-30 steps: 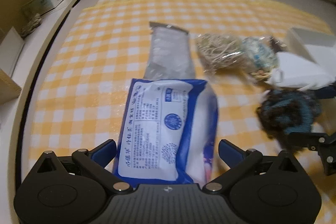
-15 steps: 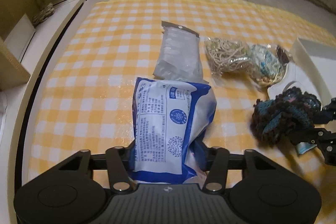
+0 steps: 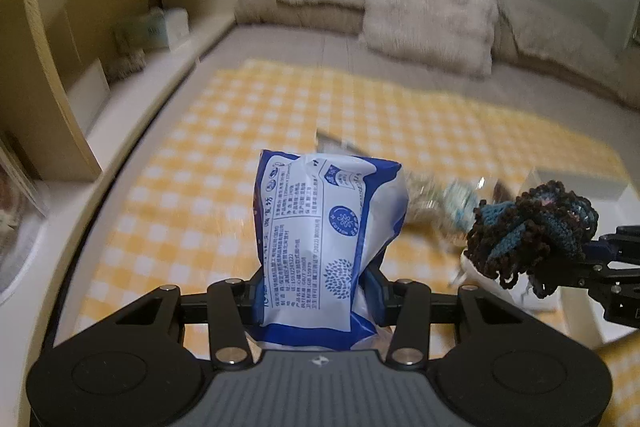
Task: Organize soft objects
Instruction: 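Carry the wipe pack and scrunchie into the white tray and release both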
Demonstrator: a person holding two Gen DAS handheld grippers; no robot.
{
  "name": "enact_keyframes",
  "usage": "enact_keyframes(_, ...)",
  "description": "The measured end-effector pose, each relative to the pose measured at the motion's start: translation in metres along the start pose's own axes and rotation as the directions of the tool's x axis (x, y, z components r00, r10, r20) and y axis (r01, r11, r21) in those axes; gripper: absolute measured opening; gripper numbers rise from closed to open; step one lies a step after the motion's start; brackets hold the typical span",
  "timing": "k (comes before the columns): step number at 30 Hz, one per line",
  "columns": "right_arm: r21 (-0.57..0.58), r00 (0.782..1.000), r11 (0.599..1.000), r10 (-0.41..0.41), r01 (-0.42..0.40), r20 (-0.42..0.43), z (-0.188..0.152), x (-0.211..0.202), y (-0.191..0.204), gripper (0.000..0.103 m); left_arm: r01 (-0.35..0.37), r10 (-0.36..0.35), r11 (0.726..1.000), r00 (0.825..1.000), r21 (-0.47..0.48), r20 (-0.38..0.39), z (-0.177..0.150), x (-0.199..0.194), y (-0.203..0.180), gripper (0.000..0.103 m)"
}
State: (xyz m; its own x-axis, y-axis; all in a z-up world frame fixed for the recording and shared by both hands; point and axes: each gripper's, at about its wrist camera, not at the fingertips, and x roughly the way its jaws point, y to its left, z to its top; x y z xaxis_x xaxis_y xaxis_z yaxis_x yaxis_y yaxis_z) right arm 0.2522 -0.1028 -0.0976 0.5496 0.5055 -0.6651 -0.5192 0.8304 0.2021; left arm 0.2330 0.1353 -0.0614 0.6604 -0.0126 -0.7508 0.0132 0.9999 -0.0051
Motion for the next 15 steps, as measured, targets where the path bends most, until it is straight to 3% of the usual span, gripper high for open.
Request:
enact_keyframes(7, 0.021, 0.991, 0.999, -0.031, 0.029, 0.127, 0.007, -0.045, -0.009, 0.028, 0.028, -0.021, 0.998, 0.991, -0.048, 0.129, 0.008, -0.039, -0.015, 0.048)
enact_keyframes(15, 0.078, 0.967, 0.995, -0.074, 0.057, 0.245, 0.005, -0.097, -0.029, 0.028, 0.101, -0.084, 0.993, 0.97, -0.064, 0.228, 0.022, -0.065, -0.05, 0.048)
